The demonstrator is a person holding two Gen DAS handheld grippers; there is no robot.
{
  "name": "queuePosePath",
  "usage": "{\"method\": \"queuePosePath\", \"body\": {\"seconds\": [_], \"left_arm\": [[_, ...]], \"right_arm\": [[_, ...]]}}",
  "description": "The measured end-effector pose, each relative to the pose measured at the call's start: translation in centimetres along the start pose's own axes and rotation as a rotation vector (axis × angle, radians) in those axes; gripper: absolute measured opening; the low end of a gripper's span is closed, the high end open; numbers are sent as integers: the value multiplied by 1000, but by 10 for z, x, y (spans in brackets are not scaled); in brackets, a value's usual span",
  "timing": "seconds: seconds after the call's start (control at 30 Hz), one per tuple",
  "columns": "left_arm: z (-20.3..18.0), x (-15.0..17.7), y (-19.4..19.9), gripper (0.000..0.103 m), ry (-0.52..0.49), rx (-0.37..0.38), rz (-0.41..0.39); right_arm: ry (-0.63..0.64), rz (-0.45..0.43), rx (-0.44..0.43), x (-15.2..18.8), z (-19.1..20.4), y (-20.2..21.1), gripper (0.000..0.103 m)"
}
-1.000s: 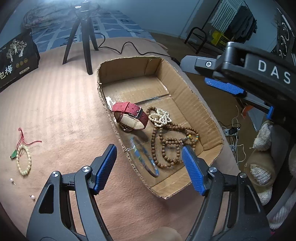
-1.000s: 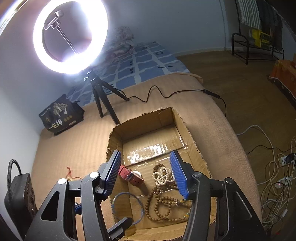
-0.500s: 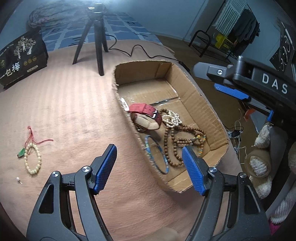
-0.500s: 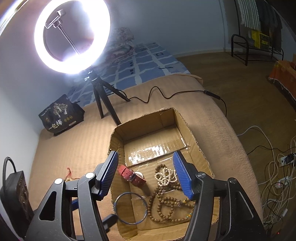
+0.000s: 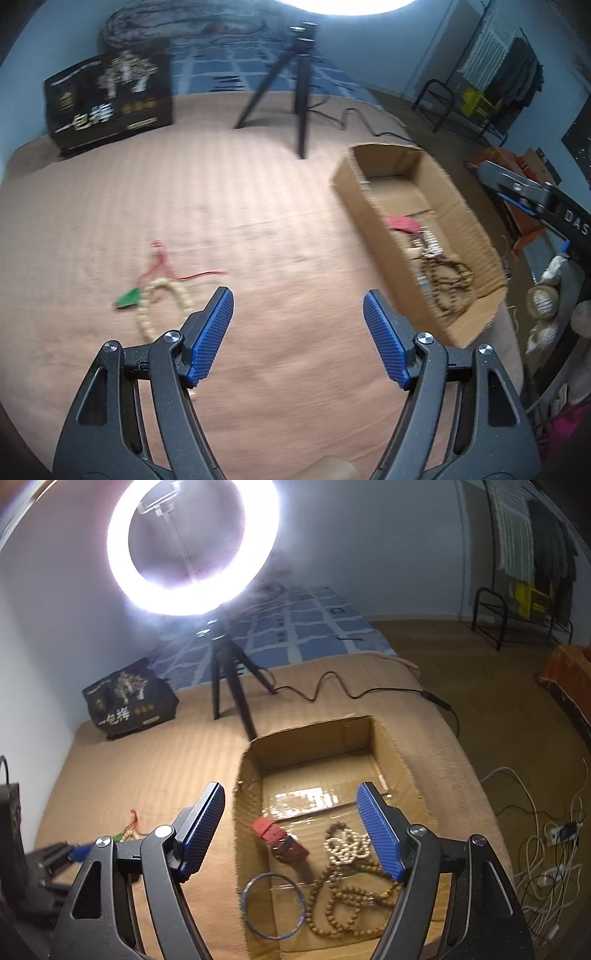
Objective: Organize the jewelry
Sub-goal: 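Move the left tool to the jade pendant while the right tool approaches the bead bracelet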
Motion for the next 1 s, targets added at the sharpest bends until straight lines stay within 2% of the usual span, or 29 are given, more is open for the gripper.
{"method": "queuePosePath", "body": {"seconds": [0.17, 0.43, 0.47, 0.53, 0.73, 0.77, 0.83, 1.0], "left_arm": [[47, 1, 7, 75, 43, -34, 6], [114, 3, 12, 74, 47, -90, 28], [120, 5, 10, 69, 52, -95, 36], [134, 9, 6, 50, 49, -102, 63], [149, 19, -4, 35, -29, -118, 84], [147, 20, -5, 35, -49, -122, 81], [144, 21, -7, 35, -89, -117, 75], [141, 22, -22, 35, -132, -106, 100]], "right_arm": [[35, 24, -38, 5, 24, -7, 74], [68, 168, -143, 21, 69, -30, 74], [64, 186, -160, 23, 75, -34, 74], [58, 225, -200, 29, 86, -42, 74], [43, 306, -304, 44, 121, -62, 73], [45, 317, -321, 47, 127, -65, 71], [56, 340, -342, 52, 139, -71, 59], [68, 406, -367, 63, 162, -91, 40]]}}
Point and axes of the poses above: each gripper's, at about its wrist camera, not at the fingertips, and y roughly against the way its jaws point, z to its left, x to its underside, the point moved 2 cm from there along -y, roughly the way its jaws point, and after that the axes turned 3 degrees about y, right-handed, at the moved point
